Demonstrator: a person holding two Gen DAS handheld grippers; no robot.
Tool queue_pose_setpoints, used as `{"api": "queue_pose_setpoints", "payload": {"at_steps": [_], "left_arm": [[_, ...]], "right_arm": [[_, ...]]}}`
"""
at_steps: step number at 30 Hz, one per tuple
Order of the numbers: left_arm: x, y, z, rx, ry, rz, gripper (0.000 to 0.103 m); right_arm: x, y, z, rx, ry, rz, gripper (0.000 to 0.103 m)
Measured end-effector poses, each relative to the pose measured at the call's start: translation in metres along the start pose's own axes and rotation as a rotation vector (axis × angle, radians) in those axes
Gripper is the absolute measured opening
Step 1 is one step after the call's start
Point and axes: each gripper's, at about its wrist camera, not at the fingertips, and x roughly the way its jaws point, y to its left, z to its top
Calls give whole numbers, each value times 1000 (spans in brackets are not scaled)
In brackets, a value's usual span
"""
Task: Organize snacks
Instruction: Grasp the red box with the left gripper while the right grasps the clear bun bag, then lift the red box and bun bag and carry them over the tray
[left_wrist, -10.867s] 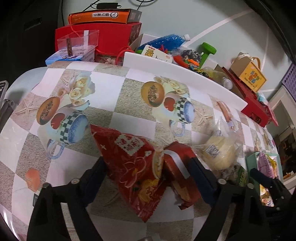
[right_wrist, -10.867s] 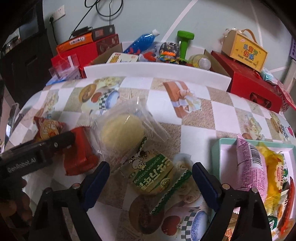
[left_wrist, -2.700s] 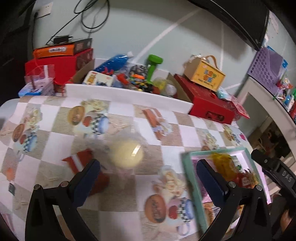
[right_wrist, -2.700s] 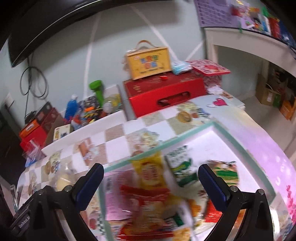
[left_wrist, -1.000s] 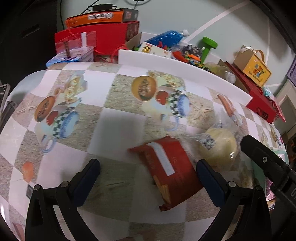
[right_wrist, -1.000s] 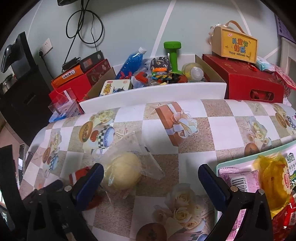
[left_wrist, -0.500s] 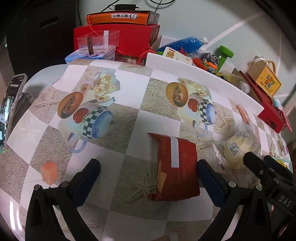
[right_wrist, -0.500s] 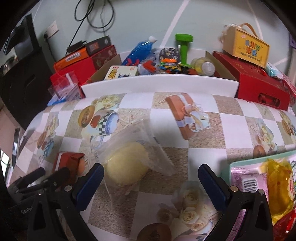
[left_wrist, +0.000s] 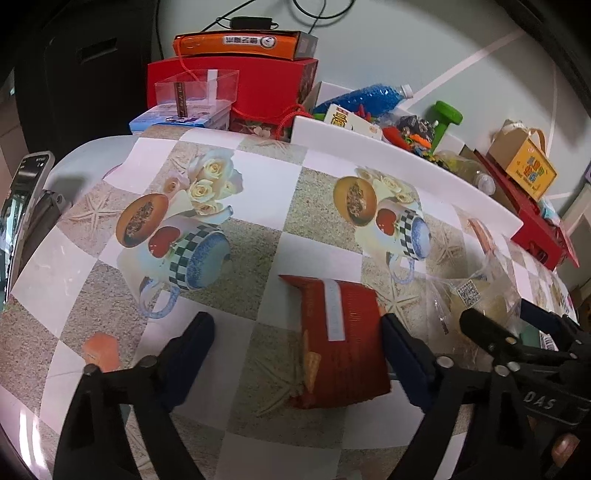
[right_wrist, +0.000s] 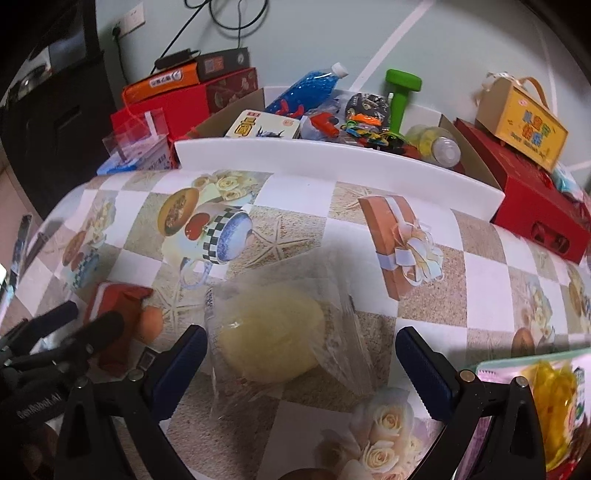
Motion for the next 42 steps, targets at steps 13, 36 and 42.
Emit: {"api": "queue_pose_setpoints", "payload": {"at_steps": [13,36,42], "left_arm": [[0,0,1,1,-14,-23,70],[0,-6,0,-5,3,-114,41],[-6,-12,-1,0,7,-133,41]], "right_arm": [[13,21,-3,-75,28,-10,95],[-14,7,-20,19,-8,37,66],[-29,0,-22,54,-15,31,66]]}}
